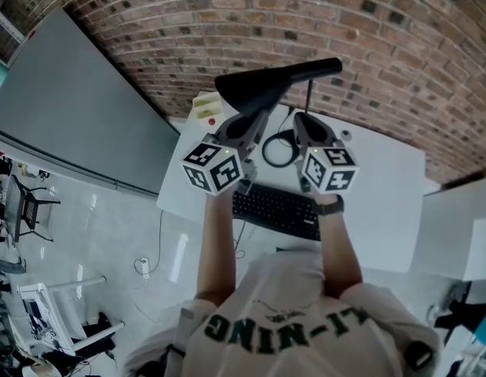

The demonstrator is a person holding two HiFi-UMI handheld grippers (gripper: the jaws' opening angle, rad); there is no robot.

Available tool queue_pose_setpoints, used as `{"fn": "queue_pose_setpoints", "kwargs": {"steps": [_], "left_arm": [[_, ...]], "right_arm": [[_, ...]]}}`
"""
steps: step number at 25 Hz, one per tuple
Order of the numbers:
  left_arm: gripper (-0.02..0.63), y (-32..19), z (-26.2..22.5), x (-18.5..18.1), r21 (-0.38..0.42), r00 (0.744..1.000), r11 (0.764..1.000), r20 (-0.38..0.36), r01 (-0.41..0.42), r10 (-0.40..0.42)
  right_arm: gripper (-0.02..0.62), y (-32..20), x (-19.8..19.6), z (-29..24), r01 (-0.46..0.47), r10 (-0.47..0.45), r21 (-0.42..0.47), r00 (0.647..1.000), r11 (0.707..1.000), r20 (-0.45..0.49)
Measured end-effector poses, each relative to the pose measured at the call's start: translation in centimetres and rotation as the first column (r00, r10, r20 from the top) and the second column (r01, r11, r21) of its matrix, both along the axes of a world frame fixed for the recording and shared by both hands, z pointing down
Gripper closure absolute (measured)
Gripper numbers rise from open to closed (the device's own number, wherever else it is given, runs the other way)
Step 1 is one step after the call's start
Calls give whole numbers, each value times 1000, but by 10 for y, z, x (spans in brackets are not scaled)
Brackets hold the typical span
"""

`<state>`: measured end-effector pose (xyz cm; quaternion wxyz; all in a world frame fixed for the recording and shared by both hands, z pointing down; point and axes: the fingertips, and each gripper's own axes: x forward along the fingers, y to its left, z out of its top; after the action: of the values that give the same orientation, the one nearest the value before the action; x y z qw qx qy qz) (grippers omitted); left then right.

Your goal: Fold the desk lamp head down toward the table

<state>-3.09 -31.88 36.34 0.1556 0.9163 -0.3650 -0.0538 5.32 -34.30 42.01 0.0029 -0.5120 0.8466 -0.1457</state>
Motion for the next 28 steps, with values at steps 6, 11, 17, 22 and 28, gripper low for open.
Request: {"fn": "queue_pose_setpoints", "kwargs": {"steps": [6,11,17,22,28], "left_arm": [[601,0,8,0,-18,1000,1000,-9,-11,11],[601,0,8,-1,-18,1000,1000,-17,-19,19],[601,-1,11,0,-24,1000,1000,-22,-20,19],[601,-1,14,-1,-32,999,999,-26,-22,21],[601,0,17,0,-33,999,999,-25,-23,22]], "right_arm": [[591,-1,0,1,-1,1,-6,1000,1000,6],[591,-1,-3,2,4,-4,-11,1000,1000,-1],[591,-3,-2,5,4,-4,-20,1000,1000,6],[591,-3,-4,7,5,-5,-26,1000,1000,5],[591,-3,-5,15,7,-7,-37,1000,999,2]]}}
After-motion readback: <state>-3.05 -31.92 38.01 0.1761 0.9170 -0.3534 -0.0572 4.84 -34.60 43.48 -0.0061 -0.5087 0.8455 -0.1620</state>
